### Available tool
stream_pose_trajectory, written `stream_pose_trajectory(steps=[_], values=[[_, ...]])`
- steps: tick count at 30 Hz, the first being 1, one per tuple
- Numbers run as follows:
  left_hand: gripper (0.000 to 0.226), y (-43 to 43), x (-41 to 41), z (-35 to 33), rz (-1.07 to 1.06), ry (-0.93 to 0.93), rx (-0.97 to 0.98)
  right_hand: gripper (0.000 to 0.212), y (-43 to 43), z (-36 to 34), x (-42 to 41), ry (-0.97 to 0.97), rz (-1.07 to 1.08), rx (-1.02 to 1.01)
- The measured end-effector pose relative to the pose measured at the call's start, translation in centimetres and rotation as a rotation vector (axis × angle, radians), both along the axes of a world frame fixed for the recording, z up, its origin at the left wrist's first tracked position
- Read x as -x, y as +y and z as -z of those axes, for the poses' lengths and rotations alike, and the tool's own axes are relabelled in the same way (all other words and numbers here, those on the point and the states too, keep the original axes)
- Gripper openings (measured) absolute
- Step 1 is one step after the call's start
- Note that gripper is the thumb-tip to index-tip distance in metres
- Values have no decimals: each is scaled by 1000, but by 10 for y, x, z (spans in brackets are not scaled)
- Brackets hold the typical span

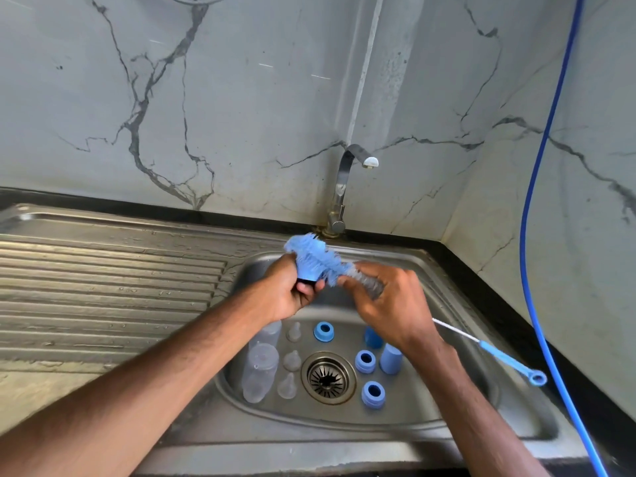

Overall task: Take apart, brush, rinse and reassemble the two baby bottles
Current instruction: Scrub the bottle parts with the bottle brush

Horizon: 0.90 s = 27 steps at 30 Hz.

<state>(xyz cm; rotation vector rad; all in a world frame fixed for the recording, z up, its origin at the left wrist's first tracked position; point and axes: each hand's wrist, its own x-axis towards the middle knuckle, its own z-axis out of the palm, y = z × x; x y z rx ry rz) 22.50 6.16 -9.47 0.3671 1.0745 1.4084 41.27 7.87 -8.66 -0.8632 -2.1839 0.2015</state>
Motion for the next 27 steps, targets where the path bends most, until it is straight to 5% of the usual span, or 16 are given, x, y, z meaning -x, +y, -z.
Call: stream_pose_trajectory(steps=[4, 9, 13, 16, 21, 25, 27], values=[[57, -1, -13, -6, 26, 367, -78, 32, 4, -4, -4, 129, 32, 30], [39, -14, -6, -5, -218, 938, -125, 22, -2, 0, 2, 29, -64, 107], [59, -13, -14, -7, -198, 934, -208, 28, 9, 1, -7, 79, 11, 169], [38, -15, -8, -3, -290, 1036, -166, 32, 4, 4, -2, 74, -60, 159], [49, 1, -8, 5, -244, 879, -172, 32, 12, 6, -4, 78, 13, 208], [28, 10, 1, 18, -262, 995, -81, 36, 3, 8, 2, 60, -100, 144], [35, 11, 2, 20, -254, 1023, -58, 35, 6, 9, 5, 74, -68, 171]])
